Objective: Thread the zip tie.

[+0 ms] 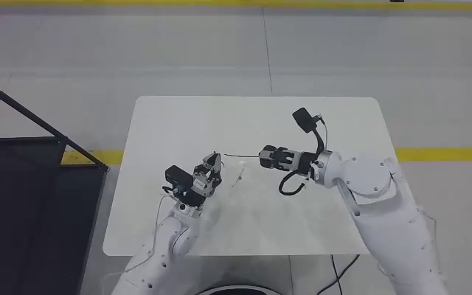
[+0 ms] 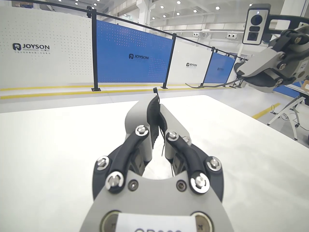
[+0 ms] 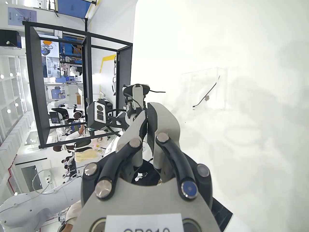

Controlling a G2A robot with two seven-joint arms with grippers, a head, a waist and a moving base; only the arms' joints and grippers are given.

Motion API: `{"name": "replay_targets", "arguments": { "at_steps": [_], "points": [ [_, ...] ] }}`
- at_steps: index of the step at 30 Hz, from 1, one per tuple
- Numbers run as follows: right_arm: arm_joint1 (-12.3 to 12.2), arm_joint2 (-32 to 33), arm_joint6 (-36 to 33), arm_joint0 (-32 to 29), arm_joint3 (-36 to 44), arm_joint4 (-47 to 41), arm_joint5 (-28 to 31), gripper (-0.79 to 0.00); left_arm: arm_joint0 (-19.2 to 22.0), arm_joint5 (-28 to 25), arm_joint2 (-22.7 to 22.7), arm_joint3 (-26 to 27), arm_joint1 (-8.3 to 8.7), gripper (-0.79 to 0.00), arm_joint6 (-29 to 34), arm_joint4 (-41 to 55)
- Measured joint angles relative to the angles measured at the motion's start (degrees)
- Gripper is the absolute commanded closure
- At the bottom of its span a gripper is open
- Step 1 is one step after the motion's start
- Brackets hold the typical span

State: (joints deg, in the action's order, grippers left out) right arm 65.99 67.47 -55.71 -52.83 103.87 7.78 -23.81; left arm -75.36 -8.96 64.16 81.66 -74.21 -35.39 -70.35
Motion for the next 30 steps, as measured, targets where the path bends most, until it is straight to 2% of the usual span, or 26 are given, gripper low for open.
{"name": "replay_targets", "arguments": {
  "at_steps": [4, 7, 15, 30],
  "points": [
    [0.0, 0.0, 0.1, -0.1, 0.0, 0.0, 0.0, 0.0, 0.0, 0.0, 0.0, 0.0, 0.0, 0.0, 0.0, 0.0],
    [0.1, -0.3, 1.4, -0.7, -0.3, -0.8, 0.2, 0.0, -0.3, 2.0, -0.1, 0.6, -0.09, 0.0, 0.4, -1.7],
    [0.1, -1.8, 1.4, 0.3, -0.6, -1.1, -2.1, 0.0, -0.2, 7.2, -2.0, -0.9, -0.88, 0.0, -4.6, -6.0],
    [-0.4, -1.0, 1.1, -0.7, 1.2, -1.5, -3.9, 0.0, 0.2, 4.5, -1.9, -2.4, -1.29, 0.0, -4.3, -6.5]
  ]
}}
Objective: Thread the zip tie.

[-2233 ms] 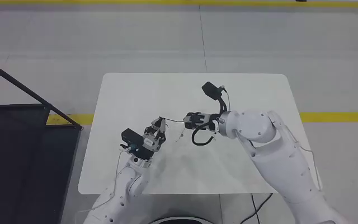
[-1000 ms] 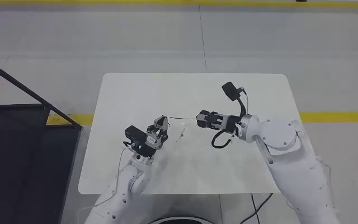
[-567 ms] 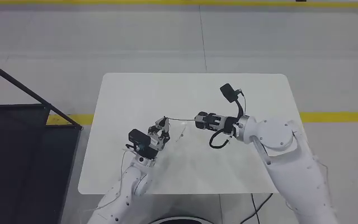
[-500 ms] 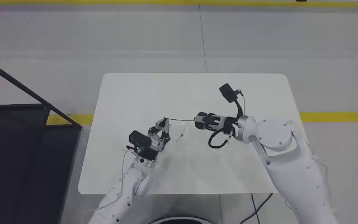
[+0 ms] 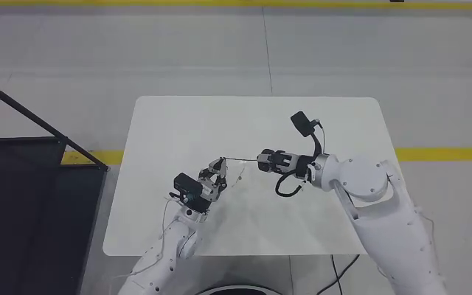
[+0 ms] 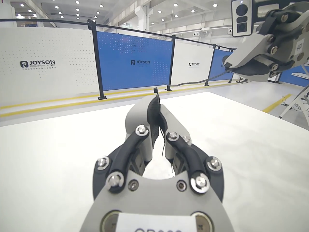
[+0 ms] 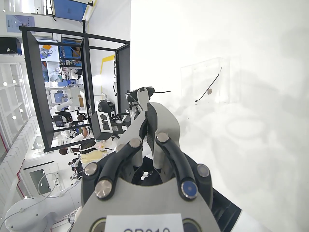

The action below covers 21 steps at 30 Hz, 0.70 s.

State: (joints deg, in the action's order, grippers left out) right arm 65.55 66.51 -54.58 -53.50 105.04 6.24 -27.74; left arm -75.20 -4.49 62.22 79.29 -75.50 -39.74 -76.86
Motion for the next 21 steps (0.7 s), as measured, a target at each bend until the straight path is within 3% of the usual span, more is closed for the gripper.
{"name": "replay_targets", "arguments": {
  "at_steps": [21],
  "points": [
    [-0.3, -1.6, 0.5, 0.8, 0.3, 0.3, -1.7, 0.0, -0.1, 0.1, 0.1, 0.2, -0.18, 0.0, 0.1, -0.1]
  ]
}}
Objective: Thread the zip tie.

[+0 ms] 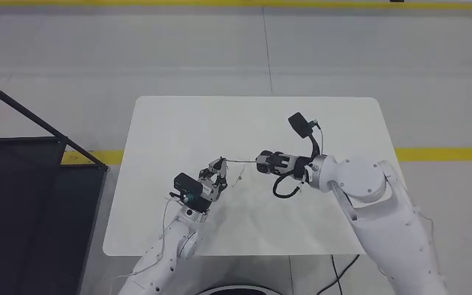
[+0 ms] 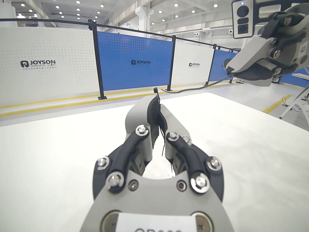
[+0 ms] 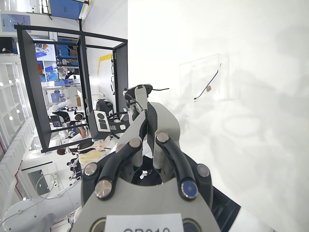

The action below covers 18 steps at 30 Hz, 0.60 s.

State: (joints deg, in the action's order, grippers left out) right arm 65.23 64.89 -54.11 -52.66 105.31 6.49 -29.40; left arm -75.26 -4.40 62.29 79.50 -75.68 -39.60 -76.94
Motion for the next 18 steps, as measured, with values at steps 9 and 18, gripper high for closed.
{"name": "replay_targets", "arguments": {
  "at_steps": [9, 18],
  "points": [
    [-0.1, -0.4, 0.3, 0.6, -0.5, -0.6, -0.4, 0.0, 0.0, 0.0, 0.0, 0.0, 0.0, 0.0, 0.0, 0.0],
    [-0.1, -1.4, 0.6, 1.4, -0.9, -0.5, -1.0, 0.0, 0.0, 0.0, 0.0, 0.0, 0.0, 0.0, 0.0, 0.0]
  ]
}}
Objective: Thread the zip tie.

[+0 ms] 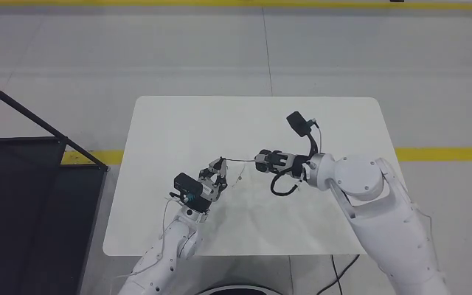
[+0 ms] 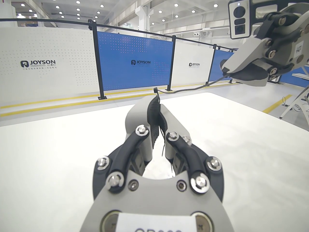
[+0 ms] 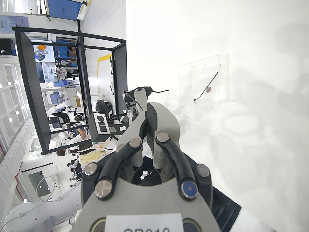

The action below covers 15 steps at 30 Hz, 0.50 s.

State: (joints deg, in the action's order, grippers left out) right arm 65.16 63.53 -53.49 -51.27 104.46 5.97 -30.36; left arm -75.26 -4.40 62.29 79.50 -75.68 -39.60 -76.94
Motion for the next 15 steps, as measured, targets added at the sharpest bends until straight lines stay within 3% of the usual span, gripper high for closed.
{"name": "replay_targets", "arguments": {
  "at_steps": [15],
  "points": [
    [-0.2, -0.3, 0.9, 0.0, 0.2, -0.3, -0.9, 0.0, 0.0, 0.0, 0.0, 0.0, 0.0, 0.0, 0.0, 0.0]
  ]
}}
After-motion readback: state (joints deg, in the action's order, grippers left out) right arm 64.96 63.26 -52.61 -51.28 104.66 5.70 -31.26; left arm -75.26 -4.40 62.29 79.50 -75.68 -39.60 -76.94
